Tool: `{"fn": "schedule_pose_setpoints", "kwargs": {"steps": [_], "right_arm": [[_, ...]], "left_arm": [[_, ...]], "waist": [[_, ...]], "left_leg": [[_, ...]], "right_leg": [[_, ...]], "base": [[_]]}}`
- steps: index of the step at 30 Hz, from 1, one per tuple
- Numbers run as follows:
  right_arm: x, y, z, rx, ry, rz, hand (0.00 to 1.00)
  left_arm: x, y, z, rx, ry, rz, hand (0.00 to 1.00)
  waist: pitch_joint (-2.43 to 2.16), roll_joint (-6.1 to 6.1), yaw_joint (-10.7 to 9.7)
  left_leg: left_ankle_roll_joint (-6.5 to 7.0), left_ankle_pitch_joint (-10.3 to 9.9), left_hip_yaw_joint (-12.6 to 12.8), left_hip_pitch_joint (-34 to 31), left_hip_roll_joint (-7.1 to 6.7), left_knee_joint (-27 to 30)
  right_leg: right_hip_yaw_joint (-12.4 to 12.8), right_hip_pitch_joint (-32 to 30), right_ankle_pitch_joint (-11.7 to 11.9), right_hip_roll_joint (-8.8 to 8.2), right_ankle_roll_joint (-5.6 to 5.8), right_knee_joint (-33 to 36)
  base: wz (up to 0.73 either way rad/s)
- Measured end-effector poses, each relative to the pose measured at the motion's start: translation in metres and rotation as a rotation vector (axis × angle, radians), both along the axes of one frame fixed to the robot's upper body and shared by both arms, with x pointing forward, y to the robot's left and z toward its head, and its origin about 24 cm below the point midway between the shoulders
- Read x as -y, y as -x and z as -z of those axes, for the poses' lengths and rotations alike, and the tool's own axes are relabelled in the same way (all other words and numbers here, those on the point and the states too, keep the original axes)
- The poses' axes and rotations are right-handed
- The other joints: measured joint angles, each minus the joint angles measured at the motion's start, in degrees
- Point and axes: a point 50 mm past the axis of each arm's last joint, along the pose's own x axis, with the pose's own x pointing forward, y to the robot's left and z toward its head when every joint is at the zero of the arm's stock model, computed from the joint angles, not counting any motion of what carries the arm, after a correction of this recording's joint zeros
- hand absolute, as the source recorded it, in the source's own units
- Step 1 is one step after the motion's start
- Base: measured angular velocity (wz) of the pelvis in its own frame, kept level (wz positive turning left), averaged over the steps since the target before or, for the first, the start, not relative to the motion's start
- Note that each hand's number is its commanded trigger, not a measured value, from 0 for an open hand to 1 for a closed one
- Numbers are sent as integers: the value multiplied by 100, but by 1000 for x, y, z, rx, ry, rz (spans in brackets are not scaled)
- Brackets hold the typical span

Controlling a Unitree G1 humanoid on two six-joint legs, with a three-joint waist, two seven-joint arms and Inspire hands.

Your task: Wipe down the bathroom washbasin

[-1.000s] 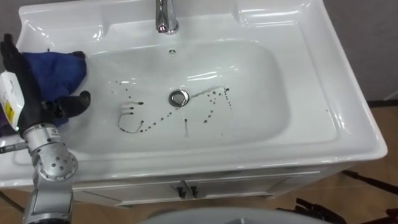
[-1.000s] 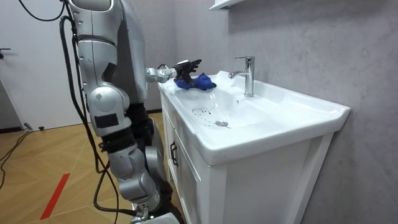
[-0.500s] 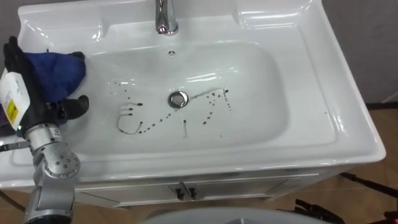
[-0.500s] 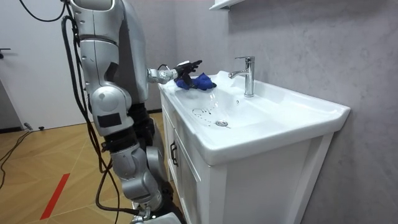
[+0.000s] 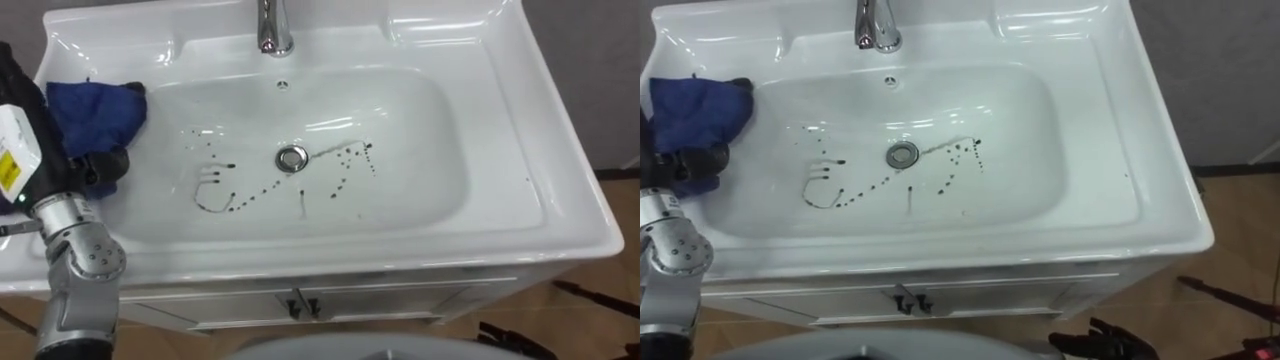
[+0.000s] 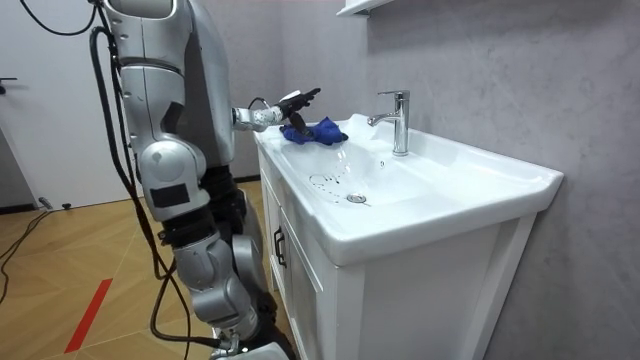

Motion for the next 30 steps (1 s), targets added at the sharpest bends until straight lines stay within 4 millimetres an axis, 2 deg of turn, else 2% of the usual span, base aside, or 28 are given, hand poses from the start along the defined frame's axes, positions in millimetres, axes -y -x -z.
{"fn": "schedule_pose_setpoints", "kwargs": {"steps": [4, 10, 15, 17, 18, 19, 30], "right_arm": [[-1, 1, 0, -4, -1, 0, 0], [-1, 1, 0, -3, -2, 0, 0], [-1, 2, 1, -19, -6, 3, 0], [-1, 3, 1, -24, -7, 3, 0], [-1, 3, 1, -26, -8, 3, 0], [-1, 4, 1, -29, -8, 5, 0], [0, 5, 1, -47, 0, 12, 0]], "left_arm": [[-5, 8, 17, -82, 20, -40, 0], [-6, 12, 24, -113, 26, -51, 0], [-7, 16, 31, -147, 37, -64, 0], [-7, 17, 34, -160, 42, -69, 0], [-7, 18, 35, -162, 43, -69, 61], [-7, 18, 35, -165, 44, -70, 100], [-6, 20, 41, -180, 49, -62, 100]], "waist": [[0, -13, 0], [-10, -30, 1], [-55, -68, -1], [-58, -81, -3], [-57, -87, -3], [-56, -95, -3], [-24, -111, -15]], "left_leg": [[-1, 0, -7, 20, 2, -2], [-1, 0, 3, 19, -3, -26], [-9, 6, 13, 13, -2, -60], [-9, 6, 13, 16, -2, -60], [-9, 6, 13, 16, -1, -60], [-9, 6, 13, 16, 0, -60], [-10, 5, 26, 52, 2, -88]], "right_leg": [[-15, 55, 3, 16, -3, -76], [1, 45, 3, 15, -1, -93], [18, 6, 3, 16, -1, -71], [17, 8, 4, 16, -1, -66], [16, 9, 4, 17, -1, -66], [16, 10, 4, 18, -1, -66], [37, 3, 4, 16, -1, -29]], "base": [[0], [0], [0], [0], [0], [0], [0]]}}
